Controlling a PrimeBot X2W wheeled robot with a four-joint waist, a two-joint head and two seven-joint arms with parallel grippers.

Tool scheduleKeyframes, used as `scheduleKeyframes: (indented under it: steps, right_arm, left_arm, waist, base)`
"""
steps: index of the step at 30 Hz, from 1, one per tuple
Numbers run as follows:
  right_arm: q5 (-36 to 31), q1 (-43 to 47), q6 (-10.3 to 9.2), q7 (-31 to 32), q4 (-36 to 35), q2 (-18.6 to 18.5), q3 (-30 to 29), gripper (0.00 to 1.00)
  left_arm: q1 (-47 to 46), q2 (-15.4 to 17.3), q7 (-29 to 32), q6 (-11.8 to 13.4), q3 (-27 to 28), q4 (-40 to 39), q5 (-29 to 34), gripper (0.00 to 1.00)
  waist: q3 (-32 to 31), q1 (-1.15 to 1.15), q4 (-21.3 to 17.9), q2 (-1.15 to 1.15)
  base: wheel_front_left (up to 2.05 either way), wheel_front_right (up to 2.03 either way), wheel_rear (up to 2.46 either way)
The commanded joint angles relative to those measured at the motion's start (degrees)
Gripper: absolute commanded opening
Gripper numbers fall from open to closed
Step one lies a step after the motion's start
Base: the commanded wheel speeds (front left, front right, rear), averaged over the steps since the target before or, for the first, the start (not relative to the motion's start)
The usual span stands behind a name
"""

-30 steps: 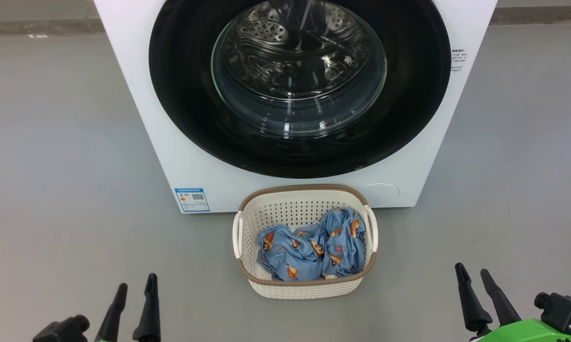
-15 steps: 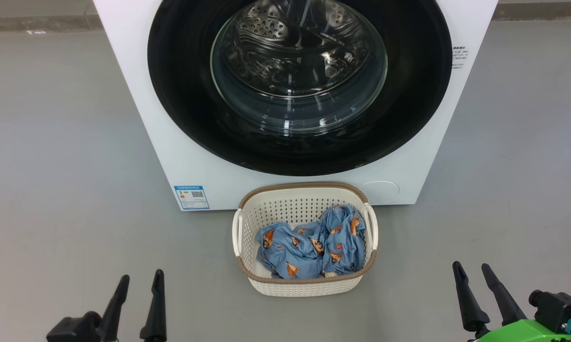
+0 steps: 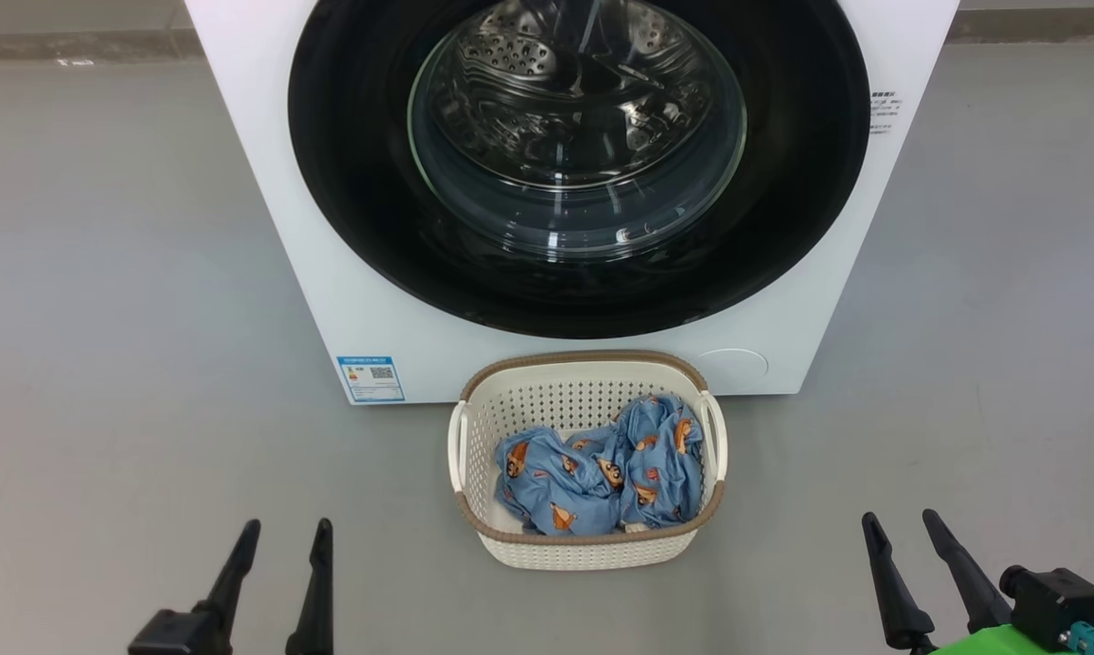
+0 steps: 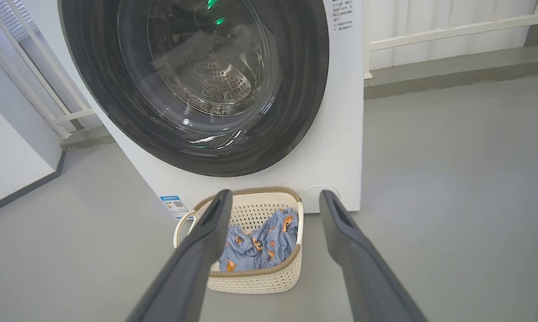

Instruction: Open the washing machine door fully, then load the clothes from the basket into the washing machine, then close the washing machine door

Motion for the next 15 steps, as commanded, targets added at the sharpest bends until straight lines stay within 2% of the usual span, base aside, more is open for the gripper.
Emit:
scheduleKeyframes:
  steps: [1, 15]
  right_arm:
    - [-1.9, -0.1, 0.10, -1.2, -1.7, -1.2, 1.1, 1.00]
    - [-1.9, 0.6, 0.10, -1.2, -2.0, -0.9, -0.5, 1.00]
  left_arm:
    - [-0.3, 0.8, -0.9, -0.1, 1.6, -1.8, 2.3, 1.00]
    - [-0.4, 0.6, -0.9, -0.1, 2.7, -0.3, 1.3, 1.00]
  waist:
    - [-0.1, 0.00, 0.1, 0.00]
    - [-0.2, 0.00, 0.0, 0.00]
  base:
    - [0.00, 0.00, 0.00]
    - [0.00, 0.00, 0.00]
